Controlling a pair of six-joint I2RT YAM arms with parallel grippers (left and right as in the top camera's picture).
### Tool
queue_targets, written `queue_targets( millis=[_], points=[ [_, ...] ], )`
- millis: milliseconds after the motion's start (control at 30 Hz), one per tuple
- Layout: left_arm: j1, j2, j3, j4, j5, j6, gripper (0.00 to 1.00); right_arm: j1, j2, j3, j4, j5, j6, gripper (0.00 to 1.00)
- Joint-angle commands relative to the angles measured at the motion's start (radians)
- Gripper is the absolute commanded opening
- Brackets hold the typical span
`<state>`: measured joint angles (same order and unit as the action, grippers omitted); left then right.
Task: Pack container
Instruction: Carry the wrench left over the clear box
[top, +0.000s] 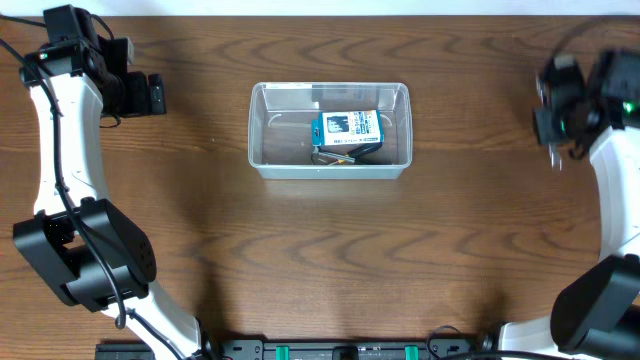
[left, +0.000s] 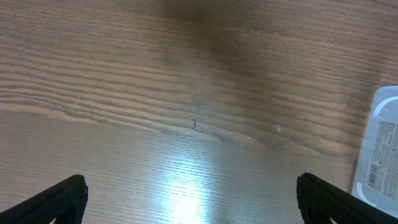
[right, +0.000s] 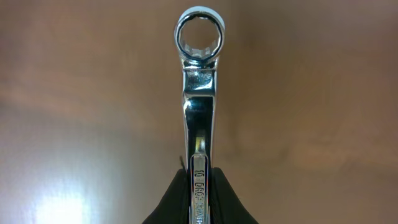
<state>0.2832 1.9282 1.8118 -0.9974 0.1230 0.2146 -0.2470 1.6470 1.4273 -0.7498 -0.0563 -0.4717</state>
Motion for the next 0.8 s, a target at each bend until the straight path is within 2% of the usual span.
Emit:
queue_targets(
  millis=[0,133,367,533,767],
  points=[
    [0.002,0.007,-0.008,-0.003,-0.012,0.01,0.98,0.091,0.003,0.119,0.048,-0.037,0.01,0.01],
    [0.002,0.007,-0.008,-0.003,-0.012,0.01,0.98,0.214,0.003,0.18,0.178,-0.086,0.01,0.01],
    [0.002,0.007,-0.008,-0.003,-0.012,0.01,0.98,0.435,0.01,0.18,0.354,-0.114,-0.031,0.01],
    [0.002,0.007,-0.008,-0.003,-0.012,0.01,0.98,0.56,0.038,0.18,0.373,-0.113,-0.159,0.01],
    [0.002,0.007,-0.008,-0.003,-0.012,0.01,0.98,0.642,0.109,0.18,0.36,-0.167,-0.194,0.01]
  ],
)
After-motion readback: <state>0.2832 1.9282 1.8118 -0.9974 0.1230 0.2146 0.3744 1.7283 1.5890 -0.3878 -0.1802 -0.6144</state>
